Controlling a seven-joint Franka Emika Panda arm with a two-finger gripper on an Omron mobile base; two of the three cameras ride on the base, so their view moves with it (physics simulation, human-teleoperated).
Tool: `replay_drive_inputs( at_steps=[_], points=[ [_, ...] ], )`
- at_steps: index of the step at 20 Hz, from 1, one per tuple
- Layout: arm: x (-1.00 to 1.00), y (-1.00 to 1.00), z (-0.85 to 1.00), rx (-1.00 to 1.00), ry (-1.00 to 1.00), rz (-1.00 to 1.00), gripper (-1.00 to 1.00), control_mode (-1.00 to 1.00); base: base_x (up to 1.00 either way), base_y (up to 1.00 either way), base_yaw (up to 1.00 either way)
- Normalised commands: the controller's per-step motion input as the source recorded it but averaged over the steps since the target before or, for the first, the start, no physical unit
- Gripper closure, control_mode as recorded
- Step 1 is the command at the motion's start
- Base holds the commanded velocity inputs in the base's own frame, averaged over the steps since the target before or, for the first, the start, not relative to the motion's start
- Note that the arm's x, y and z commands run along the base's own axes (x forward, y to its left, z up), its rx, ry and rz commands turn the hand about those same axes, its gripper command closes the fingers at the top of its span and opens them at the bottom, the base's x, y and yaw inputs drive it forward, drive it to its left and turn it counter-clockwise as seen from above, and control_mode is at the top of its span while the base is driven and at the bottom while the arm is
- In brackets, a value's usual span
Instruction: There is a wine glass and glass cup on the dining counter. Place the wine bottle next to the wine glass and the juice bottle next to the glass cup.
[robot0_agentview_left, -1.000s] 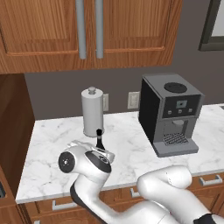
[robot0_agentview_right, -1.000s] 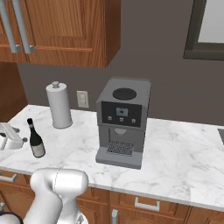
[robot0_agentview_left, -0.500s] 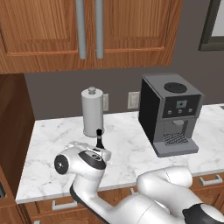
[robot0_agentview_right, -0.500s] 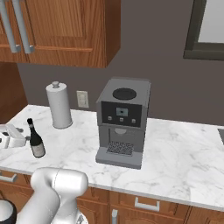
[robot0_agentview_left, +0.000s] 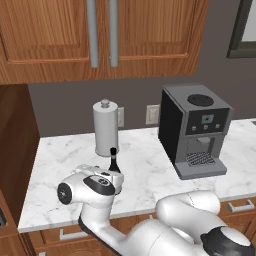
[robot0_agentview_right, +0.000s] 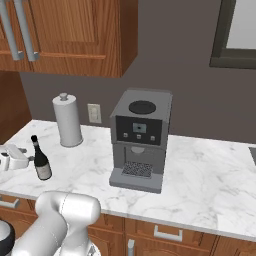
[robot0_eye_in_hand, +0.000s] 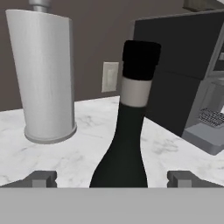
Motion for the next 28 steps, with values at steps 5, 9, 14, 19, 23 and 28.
replay_drive_inputs(
  at_steps=[5,9,14,19,23,28],
  points=[
    [0.06,0.0,-0.02,-0.03,0.0,0.0,-1.0,-1.0,0.0,0.0,0.0],
    [0.06,0.0,0.0,-0.01,0.0,0.0,-1.0,-1.0,0.0,0.0,0.0],
    [0.06,-0.01,0.0,0.0,0.0,0.0,-1.0,-1.0,0.0,0.0,0.0],
    [0.03,-0.08,-0.01,0.0,0.0,0.02,-1.0,-1.0,0.0,0.0,0.0],
    [0.03,-0.13,-0.03,0.0,0.0,0.01,-1.0,-1.0,0.0,0.0,0.0],
    [0.08,-0.17,-0.04,0.0,0.0,0.0,-1.0,-1.0,0.0,0.0,0.0]
  ],
)
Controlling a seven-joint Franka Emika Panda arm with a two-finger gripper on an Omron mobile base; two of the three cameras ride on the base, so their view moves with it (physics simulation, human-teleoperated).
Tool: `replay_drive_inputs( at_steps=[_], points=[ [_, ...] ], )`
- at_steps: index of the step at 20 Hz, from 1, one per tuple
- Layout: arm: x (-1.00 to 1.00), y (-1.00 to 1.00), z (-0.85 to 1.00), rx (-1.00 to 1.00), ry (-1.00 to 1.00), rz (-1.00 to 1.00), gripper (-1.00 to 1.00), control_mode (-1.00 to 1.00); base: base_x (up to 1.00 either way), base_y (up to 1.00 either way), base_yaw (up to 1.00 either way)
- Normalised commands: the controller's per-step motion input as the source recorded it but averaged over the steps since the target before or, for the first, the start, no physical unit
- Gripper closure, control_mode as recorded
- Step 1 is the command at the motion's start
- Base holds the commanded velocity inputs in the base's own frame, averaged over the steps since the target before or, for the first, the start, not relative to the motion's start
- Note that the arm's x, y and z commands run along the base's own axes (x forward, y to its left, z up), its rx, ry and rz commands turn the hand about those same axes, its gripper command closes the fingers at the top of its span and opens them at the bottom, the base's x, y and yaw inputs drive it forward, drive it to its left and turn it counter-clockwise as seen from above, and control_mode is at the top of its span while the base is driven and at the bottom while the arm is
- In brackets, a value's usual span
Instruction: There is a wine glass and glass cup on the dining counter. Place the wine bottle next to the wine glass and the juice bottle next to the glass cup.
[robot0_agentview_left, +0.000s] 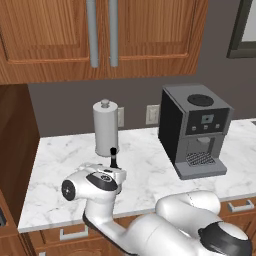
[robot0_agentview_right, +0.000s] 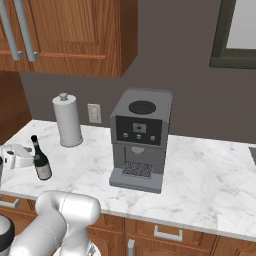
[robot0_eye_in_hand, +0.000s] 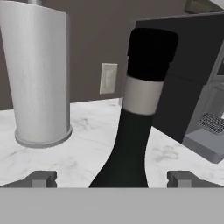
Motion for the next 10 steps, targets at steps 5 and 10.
replay_drive_inputs(
  at_steps=[5,10],
  points=[
    [0.1,-0.16,-0.05,0.0,0.0,0.0,-1.0,-1.0,0.0,0.0,0.0],
    [0.23,-0.03,-0.08,0.0,0.0,0.0,-1.0,-1.0,0.0,0.0,0.0]
  ],
)
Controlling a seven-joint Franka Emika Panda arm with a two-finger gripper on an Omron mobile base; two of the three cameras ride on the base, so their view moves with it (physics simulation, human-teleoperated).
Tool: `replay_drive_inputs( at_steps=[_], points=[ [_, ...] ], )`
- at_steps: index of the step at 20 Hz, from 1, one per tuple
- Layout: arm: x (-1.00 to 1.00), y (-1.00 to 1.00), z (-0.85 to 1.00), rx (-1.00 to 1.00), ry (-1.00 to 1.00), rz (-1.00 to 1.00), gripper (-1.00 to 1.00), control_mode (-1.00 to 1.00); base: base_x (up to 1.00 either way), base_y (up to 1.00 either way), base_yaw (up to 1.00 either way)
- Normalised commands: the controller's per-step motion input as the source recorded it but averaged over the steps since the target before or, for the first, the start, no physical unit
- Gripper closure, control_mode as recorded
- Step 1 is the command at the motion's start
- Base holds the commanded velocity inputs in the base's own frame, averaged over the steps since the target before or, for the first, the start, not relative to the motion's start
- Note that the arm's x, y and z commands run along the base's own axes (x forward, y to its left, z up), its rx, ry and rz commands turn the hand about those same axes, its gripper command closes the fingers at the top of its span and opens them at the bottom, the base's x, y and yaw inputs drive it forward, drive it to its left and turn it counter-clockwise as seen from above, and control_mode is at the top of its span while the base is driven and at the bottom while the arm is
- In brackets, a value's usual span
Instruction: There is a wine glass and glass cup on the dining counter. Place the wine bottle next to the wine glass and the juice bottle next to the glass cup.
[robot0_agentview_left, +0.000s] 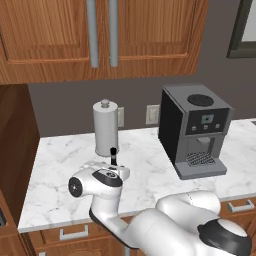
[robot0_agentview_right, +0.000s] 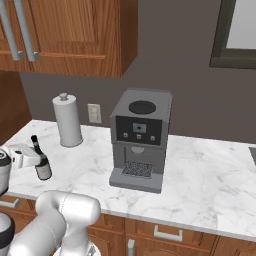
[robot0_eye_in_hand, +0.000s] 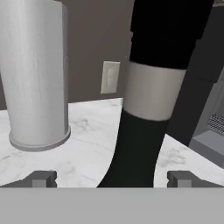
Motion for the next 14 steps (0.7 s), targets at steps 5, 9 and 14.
replay_drive_inputs(
  at_steps=[5,9,14],
  points=[
    [0.17,0.0,-0.03,0.0,0.0,0.01,-1.0,-1.0,0.0,0.0,0.0],
    [0.12,0.0,-0.06,0.0,0.0,0.01,-1.0,-1.0,0.0,0.0,0.0],
    [0.06,0.0,-0.13,0.0,0.0,0.01,-1.0,-1.0,0.0,0.0,0.0]
  ],
)
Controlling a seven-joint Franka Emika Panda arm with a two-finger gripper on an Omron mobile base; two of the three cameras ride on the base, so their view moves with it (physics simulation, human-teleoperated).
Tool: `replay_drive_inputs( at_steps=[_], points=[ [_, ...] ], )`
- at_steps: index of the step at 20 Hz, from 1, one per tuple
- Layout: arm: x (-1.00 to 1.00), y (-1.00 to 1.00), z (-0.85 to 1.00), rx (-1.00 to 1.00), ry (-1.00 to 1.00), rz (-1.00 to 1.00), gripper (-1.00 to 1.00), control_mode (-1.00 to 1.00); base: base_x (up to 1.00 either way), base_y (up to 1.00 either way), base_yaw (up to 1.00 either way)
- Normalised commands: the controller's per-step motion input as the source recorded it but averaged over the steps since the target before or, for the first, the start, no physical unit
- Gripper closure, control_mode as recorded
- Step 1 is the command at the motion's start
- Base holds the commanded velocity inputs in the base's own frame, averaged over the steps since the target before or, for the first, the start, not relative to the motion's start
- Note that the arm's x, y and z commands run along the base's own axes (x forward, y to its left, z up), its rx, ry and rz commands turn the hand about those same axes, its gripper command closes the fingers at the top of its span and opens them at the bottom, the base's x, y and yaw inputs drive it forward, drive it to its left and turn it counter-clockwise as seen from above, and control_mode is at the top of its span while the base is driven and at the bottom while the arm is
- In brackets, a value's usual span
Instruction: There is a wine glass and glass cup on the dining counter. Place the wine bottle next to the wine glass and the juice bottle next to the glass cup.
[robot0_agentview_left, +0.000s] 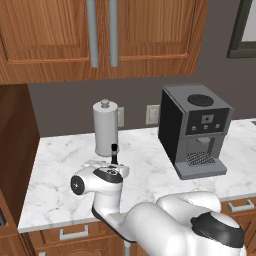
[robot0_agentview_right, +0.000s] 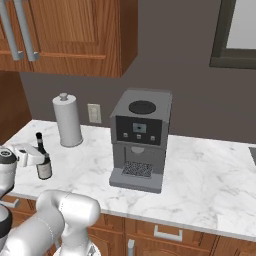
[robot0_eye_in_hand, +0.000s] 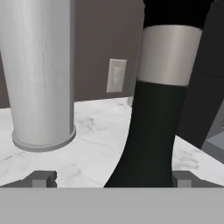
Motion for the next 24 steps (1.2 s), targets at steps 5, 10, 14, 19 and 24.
replay_drive_inputs(
  at_steps=[5,10,14,19,24],
  points=[
    [0.0,0.03,-0.2,0.0,0.01,0.0,1.0,-1.0,0.0,0.0,0.0],
    [0.0,0.0,-0.19,0.0,0.01,0.0,1.0,-1.0,0.0,0.0,0.0],
    [-0.01,0.0,-0.1,0.0,0.0,0.0,1.0,-1.0,0.0,0.0,0.0],
    [-0.17,0.03,0.15,0.01,-0.01,0.0,1.0,-1.0,0.0,0.0,0.0],
    [-0.33,0.03,0.3,0.02,-0.01,0.0,1.0,-1.0,0.0,0.0,0.0]
  ],
)
